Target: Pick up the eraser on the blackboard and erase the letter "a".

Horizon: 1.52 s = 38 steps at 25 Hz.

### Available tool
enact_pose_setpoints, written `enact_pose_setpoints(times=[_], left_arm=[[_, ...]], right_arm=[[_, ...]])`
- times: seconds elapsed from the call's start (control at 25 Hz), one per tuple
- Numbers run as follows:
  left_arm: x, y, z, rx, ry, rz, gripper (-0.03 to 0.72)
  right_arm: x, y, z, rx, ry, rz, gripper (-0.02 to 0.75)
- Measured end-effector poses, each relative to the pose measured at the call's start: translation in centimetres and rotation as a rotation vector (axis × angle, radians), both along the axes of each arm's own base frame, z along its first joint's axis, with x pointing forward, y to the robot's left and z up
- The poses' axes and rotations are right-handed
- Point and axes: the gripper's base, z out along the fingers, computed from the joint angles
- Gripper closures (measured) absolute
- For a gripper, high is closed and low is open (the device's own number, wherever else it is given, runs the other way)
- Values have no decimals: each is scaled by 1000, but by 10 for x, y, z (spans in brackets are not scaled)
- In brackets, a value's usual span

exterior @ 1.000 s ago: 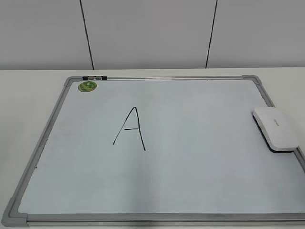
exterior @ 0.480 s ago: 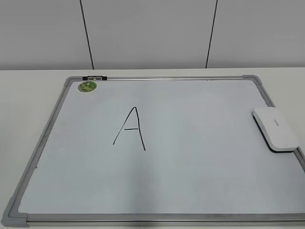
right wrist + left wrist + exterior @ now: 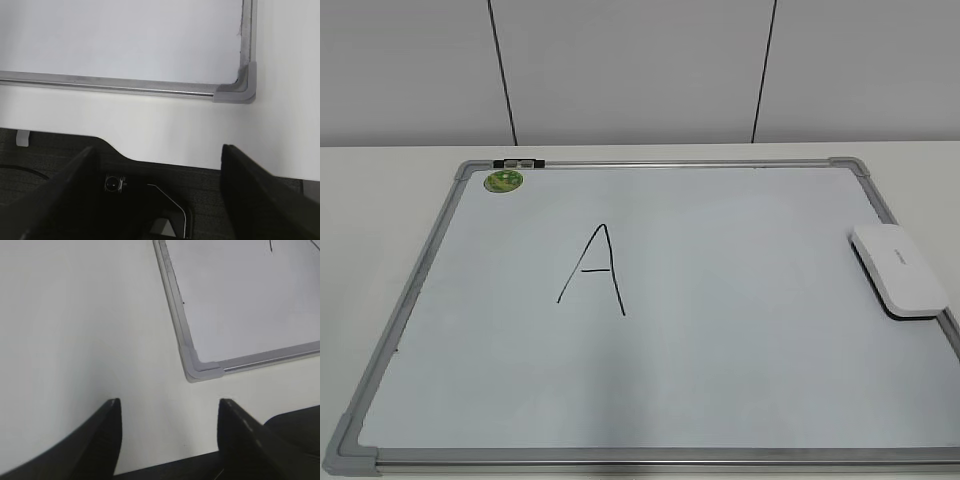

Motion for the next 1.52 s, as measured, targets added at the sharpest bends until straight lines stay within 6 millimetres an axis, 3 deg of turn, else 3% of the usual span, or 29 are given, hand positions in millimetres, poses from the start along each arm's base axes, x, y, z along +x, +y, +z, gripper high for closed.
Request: enact_pose_setpoints(times=[1.0,1.52], left_arm=[[-2,0,-5,-5,11,-1,248],[-33,12,1,-53,-180,164,248]], right_arm=[[3,1,-6,-9,-44,31,183],[-38,-2,1,-3,-327,-5,183]])
